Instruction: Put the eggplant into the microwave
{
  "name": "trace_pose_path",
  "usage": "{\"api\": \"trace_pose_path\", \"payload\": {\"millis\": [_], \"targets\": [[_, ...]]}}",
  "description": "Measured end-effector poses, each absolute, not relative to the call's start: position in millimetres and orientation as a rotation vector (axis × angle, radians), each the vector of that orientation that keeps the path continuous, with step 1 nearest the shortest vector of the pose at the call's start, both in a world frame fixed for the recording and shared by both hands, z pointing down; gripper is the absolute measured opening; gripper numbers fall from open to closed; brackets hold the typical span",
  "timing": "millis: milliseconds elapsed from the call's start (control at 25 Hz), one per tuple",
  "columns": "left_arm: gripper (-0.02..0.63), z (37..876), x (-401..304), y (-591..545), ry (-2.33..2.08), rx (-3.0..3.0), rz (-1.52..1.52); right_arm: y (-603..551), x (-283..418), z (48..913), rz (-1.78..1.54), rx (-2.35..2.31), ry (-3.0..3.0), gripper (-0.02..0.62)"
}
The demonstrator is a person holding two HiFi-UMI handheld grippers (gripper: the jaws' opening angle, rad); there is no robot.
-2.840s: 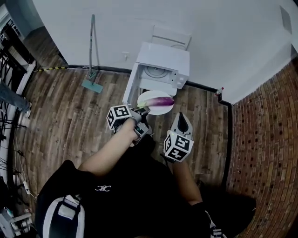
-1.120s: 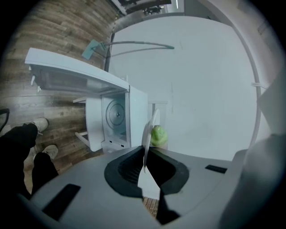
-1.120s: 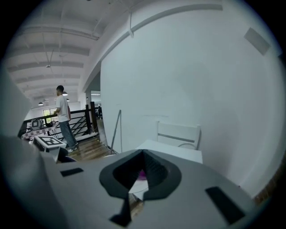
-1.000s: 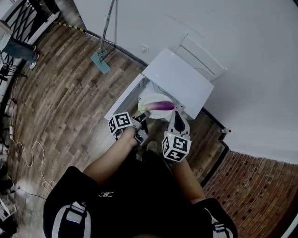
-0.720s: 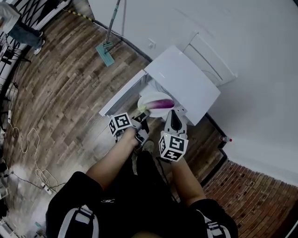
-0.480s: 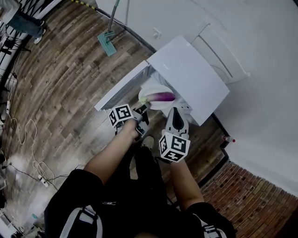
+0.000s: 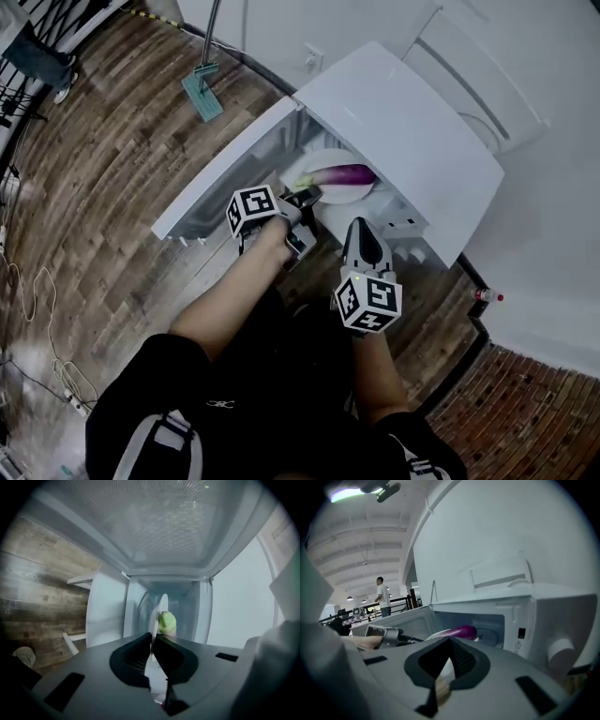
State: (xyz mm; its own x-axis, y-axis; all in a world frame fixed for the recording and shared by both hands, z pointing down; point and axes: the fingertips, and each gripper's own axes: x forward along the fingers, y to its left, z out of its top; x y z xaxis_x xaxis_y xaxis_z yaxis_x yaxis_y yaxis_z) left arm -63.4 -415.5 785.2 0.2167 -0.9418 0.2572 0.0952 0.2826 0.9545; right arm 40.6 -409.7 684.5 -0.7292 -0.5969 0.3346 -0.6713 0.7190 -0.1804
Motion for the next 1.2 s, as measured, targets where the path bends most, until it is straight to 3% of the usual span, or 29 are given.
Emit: {"api": "trace_pose_path", "payload": {"millis": [480,1200], "targets": [[0.02,819,-58,-466,-1.054,1.19,-0.856,-394,48,753,0.284,1.022,-2.792,0.012],[0.02,822,-43,-553,-1.097,1.186,-0.694,-412,100,762,0.313,1.189,-2.755,0.012]]}}
